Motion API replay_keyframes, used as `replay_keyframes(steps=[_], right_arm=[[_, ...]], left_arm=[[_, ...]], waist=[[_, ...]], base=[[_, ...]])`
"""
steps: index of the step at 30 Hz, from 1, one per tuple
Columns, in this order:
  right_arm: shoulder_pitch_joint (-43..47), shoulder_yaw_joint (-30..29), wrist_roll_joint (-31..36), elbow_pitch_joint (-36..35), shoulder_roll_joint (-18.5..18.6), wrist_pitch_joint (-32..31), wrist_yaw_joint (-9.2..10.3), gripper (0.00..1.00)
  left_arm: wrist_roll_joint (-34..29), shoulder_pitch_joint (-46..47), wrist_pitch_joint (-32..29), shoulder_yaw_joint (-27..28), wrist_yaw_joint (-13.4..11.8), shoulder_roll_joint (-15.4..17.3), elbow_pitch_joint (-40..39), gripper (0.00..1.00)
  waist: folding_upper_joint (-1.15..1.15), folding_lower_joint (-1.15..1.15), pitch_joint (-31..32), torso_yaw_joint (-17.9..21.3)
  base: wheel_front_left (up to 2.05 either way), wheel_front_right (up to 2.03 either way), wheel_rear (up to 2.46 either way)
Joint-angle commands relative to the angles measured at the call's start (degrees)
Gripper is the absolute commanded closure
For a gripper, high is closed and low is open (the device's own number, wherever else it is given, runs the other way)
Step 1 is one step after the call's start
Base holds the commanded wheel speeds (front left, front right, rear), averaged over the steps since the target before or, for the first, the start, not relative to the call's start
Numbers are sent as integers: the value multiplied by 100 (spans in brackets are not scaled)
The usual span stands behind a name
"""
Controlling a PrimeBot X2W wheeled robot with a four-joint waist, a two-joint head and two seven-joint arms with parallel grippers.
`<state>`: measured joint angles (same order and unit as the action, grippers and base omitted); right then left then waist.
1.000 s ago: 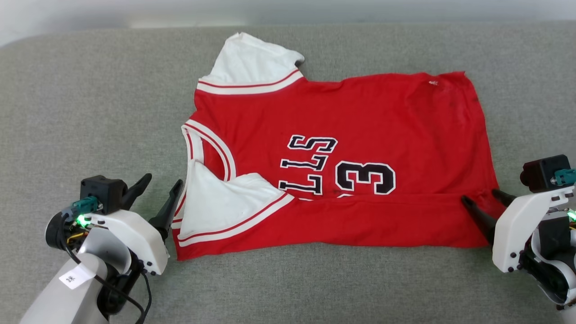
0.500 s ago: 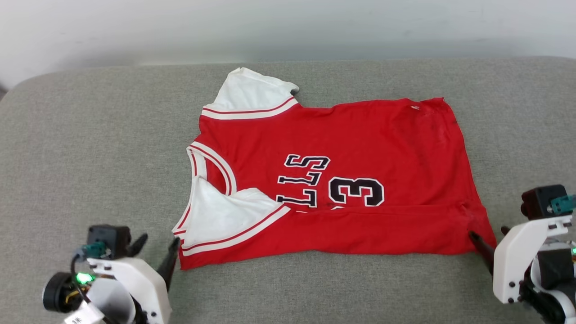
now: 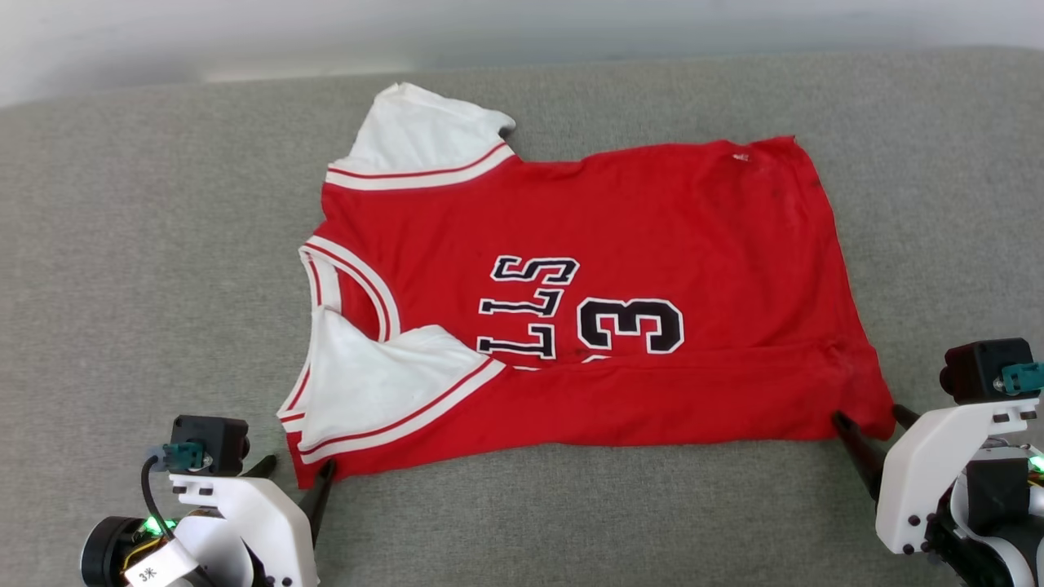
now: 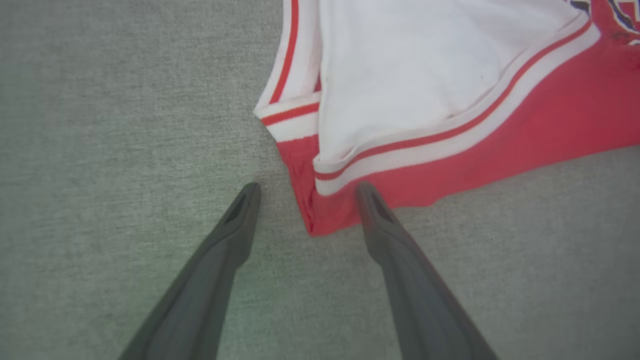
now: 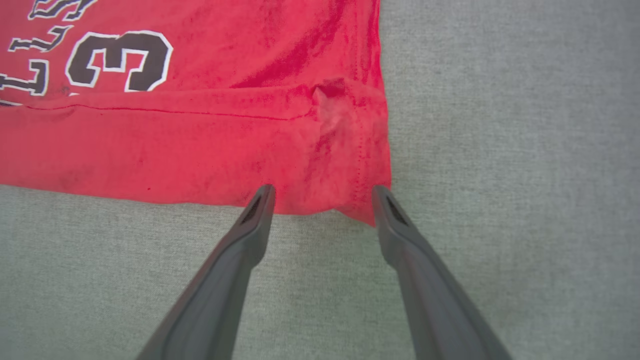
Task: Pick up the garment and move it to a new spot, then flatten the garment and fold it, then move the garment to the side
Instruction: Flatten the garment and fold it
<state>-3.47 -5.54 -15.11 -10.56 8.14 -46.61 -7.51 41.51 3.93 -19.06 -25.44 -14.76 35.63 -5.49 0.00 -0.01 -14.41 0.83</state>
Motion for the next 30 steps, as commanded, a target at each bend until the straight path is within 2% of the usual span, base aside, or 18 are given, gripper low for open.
replay_keyframes(steps=[1, 5, 9, 10, 12, 13, 15, 19, 23, 28, 30], right_arm=[[-65, 17, 14, -51, 9, 28, 4, 0], [-149, 44, 12, -156, 43, 52, 5, 0], [-158, 84, 8, -221, 28, 79, 5, 0], [-166, 99, -2, -234, 29, 78, 5, 0], [-190, 104, -4, -241, 52, 119, 5, 0], [-196, 97, 10, -229, 68, 123, 5, 0], [-185, 92, 19, -175, 104, 131, 5, 0], [-134, 97, 128, -37, 248, 128, 4, 0], [-147, -28, 165, 165, 195, 89, 5, 0], [-188, -108, 310, 537, 268, 59, 4, 0], [-294, -222, 538, 842, 298, 79, 4, 0]], left_arm=[[-4, 95, -45, 1, -42, 3, 45, 0], [19, 163, -182, -9, -100, -6, 271, 0], [165, 150, -401, -148, 9, -83, 571, 0], [241, 125, -497, -210, 73, -136, 642, 25], [446, 67, -671, -346, 283, -247, 704, 100], [507, 64, -679, -368, 358, -284, 706, 100], [438, 185, -428, -235, 344, -283, 706, 100], [328, 276, -295, -223, 383, -200, 664, 100], [374, 298, -74, -115, 485, -219, 339, 100], [243, 225, 54, -77, 439, -74, -46, 100], [189, 231, 69, -75, 431, -16, -450, 100]], waist=[[0, 1, -171, 72], [0, 1, -345, 120], [0, 1, -447, 147], [0, 1, -460, 151], [0, 1, -465, 154], [0, 1, -452, 146], [0, 1, -407, 111], [0, 1, -243, 16], [0, 1, -73, -105], [0, 1, -20, -244], [0, 1, -126, -367]], base=[[0, 0, 0], [0, 0, 0], [0, 0, 0], [0, 0, 0], [0, 0, 0], [0, 0, 0], [0, 0, 0], [0, 0, 0], [0, 0, 0], [0, 0, 0], [0, 0, 0]])
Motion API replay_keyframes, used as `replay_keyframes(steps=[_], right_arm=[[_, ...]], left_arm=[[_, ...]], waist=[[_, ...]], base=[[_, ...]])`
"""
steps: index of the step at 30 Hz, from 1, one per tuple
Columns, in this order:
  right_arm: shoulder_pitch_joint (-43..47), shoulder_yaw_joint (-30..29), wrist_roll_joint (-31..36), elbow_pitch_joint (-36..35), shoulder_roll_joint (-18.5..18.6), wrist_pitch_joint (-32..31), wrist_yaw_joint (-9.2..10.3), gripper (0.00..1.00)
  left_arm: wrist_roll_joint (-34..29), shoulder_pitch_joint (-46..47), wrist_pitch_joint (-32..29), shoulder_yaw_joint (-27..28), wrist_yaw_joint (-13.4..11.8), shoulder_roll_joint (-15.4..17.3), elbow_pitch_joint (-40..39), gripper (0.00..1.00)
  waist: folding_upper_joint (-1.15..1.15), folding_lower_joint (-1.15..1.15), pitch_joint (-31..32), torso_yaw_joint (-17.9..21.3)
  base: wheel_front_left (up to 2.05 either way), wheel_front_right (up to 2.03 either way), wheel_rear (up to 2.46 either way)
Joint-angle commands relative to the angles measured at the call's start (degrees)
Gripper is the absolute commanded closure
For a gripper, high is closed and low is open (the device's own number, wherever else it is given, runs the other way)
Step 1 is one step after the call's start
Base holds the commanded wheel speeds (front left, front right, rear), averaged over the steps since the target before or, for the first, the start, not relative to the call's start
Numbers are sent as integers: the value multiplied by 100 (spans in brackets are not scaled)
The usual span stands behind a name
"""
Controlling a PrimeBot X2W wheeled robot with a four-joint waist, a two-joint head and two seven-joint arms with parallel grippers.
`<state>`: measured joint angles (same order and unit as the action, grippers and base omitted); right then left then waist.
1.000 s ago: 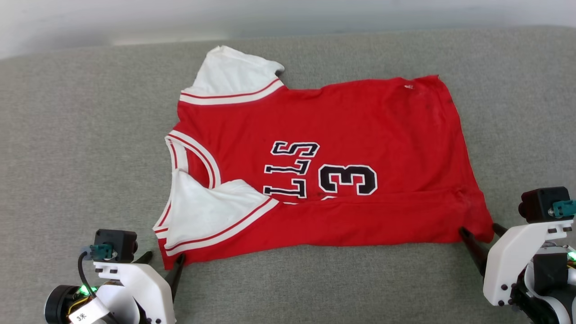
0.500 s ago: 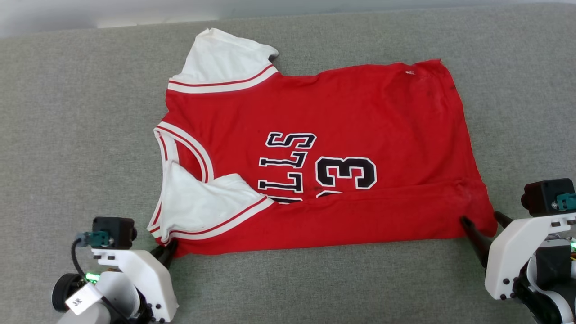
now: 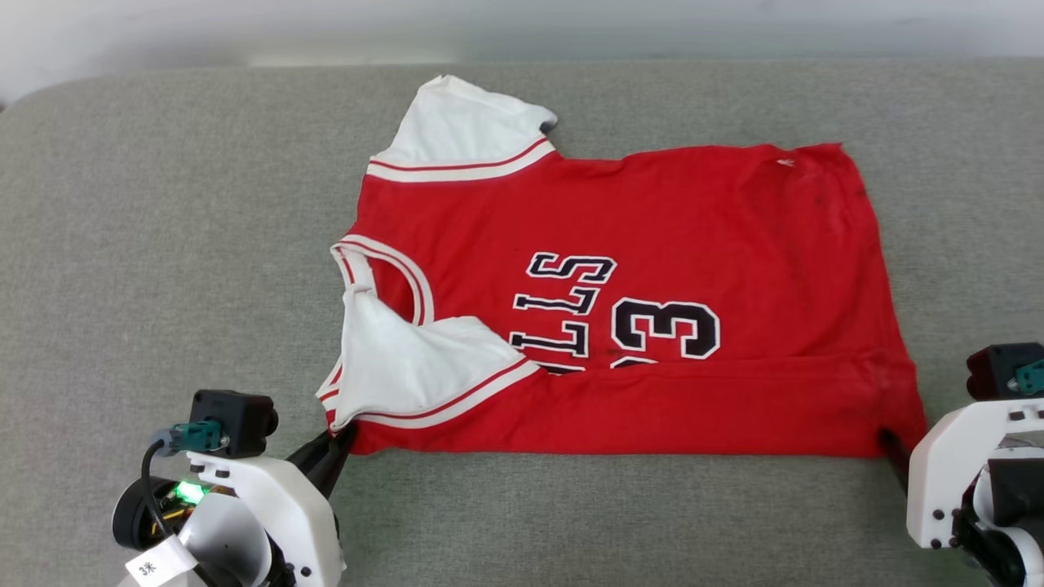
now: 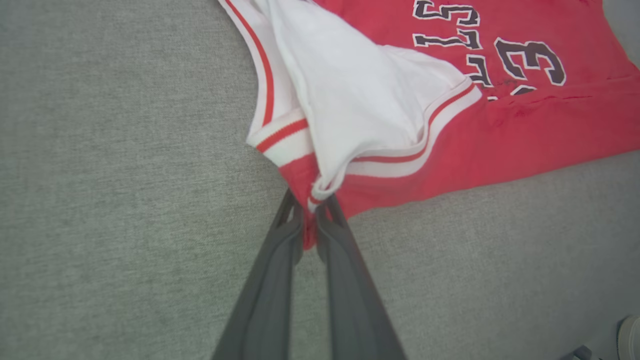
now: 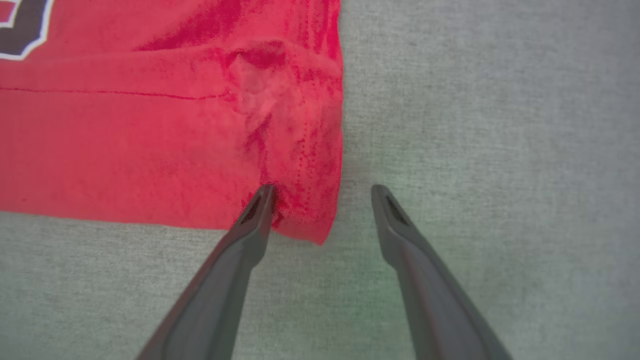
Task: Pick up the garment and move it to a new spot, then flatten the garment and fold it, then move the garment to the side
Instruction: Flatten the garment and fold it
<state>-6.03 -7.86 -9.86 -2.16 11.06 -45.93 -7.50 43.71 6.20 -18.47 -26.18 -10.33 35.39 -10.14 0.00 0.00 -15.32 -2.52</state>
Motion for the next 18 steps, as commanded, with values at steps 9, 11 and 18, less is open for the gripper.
replay_keyframes(steps=[9, 11, 18], right_arm=[[-81, 259, -103, 526, -36, -214, -6, 0], [-29, 378, -140, 679, -18, -300, -7, 0], [-77, 416, -34, 1044, 174, -259, -4, 100]], left_arm=[[-120, 106, -202, -100, -27, 114, -359, 100], [-107, 92, -248, -146, -20, 114, -343, 100], [-66, 89, -300, -203, -30, 81, -228, 100]], waist=[[0, 0, -330, -246], [0, 0, -360, -267], [0, 0, -340, -296]], base=[[0, 0, 0], [0, 0, 0], [0, 0, 0]])
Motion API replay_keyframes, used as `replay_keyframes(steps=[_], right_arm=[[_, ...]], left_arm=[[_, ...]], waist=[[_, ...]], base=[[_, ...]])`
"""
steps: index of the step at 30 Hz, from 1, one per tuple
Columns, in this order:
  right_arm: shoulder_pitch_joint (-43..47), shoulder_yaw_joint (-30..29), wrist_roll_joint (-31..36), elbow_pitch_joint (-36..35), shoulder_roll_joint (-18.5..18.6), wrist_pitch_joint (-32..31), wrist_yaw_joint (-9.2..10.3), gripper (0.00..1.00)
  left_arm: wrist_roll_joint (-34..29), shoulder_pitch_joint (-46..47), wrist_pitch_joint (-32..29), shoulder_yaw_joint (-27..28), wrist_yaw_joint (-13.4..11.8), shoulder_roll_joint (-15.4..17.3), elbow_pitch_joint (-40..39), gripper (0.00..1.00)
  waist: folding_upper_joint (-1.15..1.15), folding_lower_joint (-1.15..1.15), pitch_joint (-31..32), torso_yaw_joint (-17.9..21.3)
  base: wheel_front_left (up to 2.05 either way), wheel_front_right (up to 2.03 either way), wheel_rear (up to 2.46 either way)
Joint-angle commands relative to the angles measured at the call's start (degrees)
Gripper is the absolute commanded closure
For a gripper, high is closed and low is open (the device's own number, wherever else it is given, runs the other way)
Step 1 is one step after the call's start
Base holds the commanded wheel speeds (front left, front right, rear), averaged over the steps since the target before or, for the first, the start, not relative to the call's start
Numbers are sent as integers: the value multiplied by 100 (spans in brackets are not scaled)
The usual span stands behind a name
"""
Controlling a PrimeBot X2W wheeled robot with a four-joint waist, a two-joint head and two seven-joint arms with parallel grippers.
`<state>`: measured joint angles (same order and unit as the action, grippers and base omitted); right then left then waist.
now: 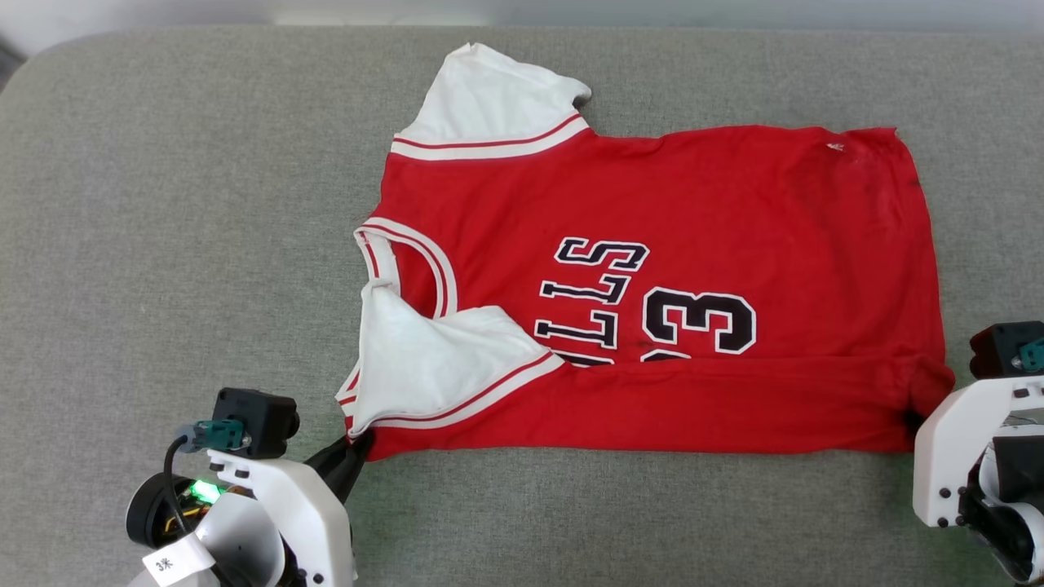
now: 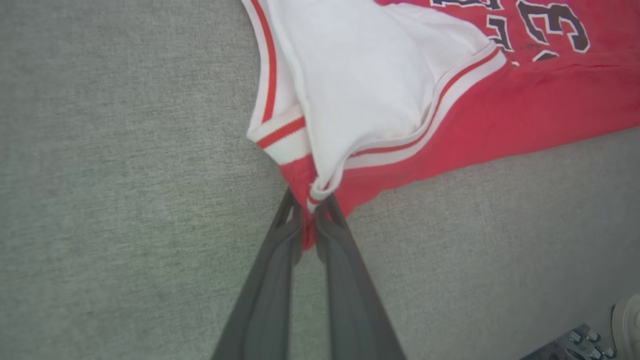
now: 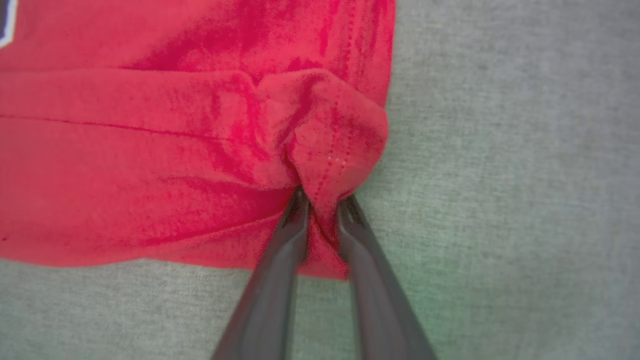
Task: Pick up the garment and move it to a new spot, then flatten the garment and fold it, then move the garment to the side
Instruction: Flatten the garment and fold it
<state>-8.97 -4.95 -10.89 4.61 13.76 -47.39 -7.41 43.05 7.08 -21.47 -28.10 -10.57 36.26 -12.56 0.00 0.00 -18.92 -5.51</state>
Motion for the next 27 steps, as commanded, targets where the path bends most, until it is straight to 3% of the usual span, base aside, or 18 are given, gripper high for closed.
replay_keyframes(steps=[1, 10, 22, 27], right_arm=[[233, 134, 88, 394, -69, -112, -12, 100], [323, -72, -112, 67, 153, -35, -4, 100], [1279, -396, -390, -1081, 302, -474, -3, 100], [1801, -590, -422, -1350, 137, -648, -4, 100]], left_arm=[[15, -21, -7, -14, -10, -2, 40, 100], [143, -362, -51, 41, -65, 169, 176, 100], [184, -1243, -160, -128, -206, 507, -44, 100], [305, -1542, -119, -278, -218, 363, -105, 100]], waist=[[0, 0, 47, 12], [0, 0, 558, 146], [0, 0, 1092, 268], [0, 0, 1130, 296]], base=[[0, 0, 0], [0, 0, 0], [0, 0, 0], [0, 0, 0]])
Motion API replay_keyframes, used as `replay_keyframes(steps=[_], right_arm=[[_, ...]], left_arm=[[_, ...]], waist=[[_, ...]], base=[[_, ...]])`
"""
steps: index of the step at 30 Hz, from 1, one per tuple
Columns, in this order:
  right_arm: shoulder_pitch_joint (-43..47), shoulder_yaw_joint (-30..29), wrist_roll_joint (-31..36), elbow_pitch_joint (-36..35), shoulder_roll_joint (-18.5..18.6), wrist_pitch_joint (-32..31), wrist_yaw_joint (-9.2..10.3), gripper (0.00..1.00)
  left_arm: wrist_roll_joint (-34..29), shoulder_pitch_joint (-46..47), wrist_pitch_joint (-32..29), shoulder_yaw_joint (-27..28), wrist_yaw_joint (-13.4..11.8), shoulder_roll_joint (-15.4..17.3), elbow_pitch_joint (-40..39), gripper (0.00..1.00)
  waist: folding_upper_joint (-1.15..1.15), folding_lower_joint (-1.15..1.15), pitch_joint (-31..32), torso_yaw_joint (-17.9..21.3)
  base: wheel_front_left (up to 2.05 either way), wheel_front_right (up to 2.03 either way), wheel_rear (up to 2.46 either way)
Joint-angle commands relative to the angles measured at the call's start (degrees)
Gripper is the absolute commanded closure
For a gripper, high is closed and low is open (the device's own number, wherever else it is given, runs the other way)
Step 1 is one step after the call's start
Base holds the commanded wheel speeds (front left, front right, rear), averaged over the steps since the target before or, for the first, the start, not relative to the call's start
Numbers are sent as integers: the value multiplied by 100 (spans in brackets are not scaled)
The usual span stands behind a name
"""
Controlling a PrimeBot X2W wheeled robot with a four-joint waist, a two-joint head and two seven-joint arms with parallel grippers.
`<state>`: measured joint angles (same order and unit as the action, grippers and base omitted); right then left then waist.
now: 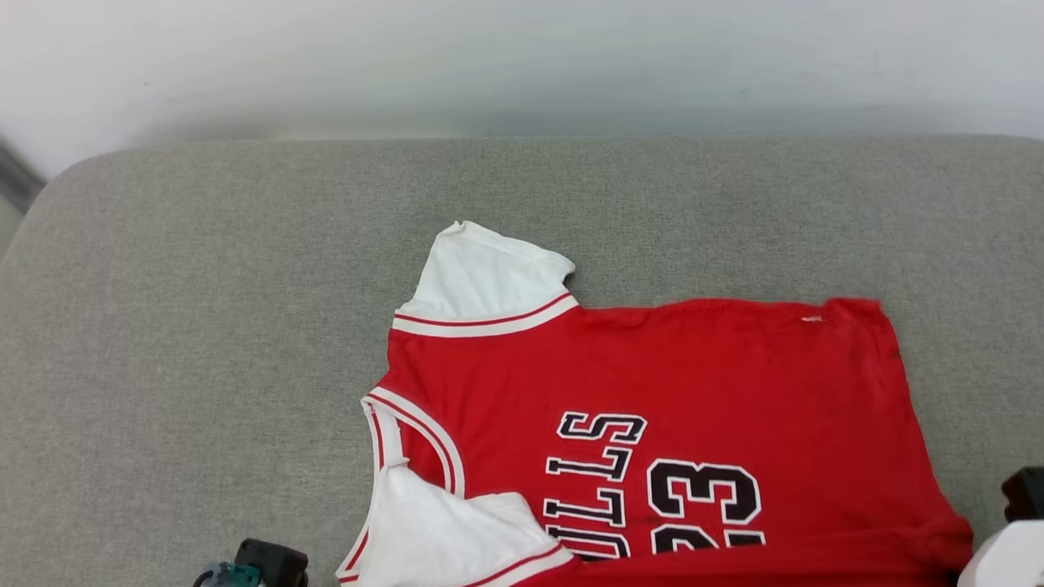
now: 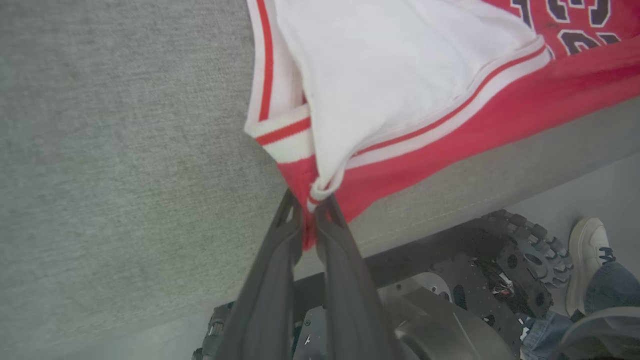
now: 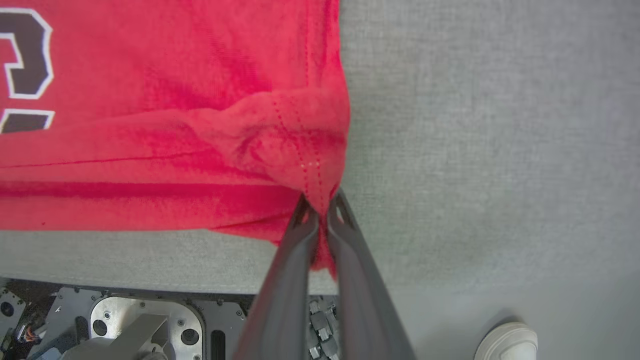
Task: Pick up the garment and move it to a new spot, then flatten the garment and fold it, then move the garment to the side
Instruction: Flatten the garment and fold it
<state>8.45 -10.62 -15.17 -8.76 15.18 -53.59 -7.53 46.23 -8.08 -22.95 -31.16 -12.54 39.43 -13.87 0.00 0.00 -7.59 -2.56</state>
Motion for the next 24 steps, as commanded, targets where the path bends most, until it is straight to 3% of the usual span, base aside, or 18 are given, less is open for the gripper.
replay_keyframes(steps=[1, 5, 11, 12, 13, 14, 24], right_arm=[[122, -51, 32, -12, -31, -23, 9, 100], [214, -20, 102, 147, -120, 80, 9, 100], [115, 49, 64, 505, -225, 547, 8, 100], [71, 49, 76, 546, -229, 635, 8, 64], [39, 59, 58, 607, -243, 681, 8, 0], [14, 76, 53, 660, -236, 726, 8, 0], [-454, 211, -218, 543, -113, 1313, 6, 0]], left_arm=[[-37, -58, 22, -8, -27, 40, 75, 100], [209, -54, 102, -70, 172, -226, 228, 100], [204, 181, 194, -122, 395, -334, 604, 100], [211, 211, 235, -111, 420, -369, 653, 100], [196, 248, 285, -96, 438, -386, 708, 29], [188, 278, 332, -76, 438, -404, 763, 0], [-190, 646, 1397, 302, 430, -541, 1024, 0]], waist=[[0, 0, -4, 1], [0, 0, -32, 3], [0, 0, -89, -4], [0, 0, -97, -2], [0, 0, -99, 2], [0, 0, -99, 7], [0, 0, 11, 76]], base=[[0, 0, 0], [0, 0, 0], [0, 0, 0], [0, 0, 0], [0, 0, 0], [0, 0, 0], [0, 0, 0]])
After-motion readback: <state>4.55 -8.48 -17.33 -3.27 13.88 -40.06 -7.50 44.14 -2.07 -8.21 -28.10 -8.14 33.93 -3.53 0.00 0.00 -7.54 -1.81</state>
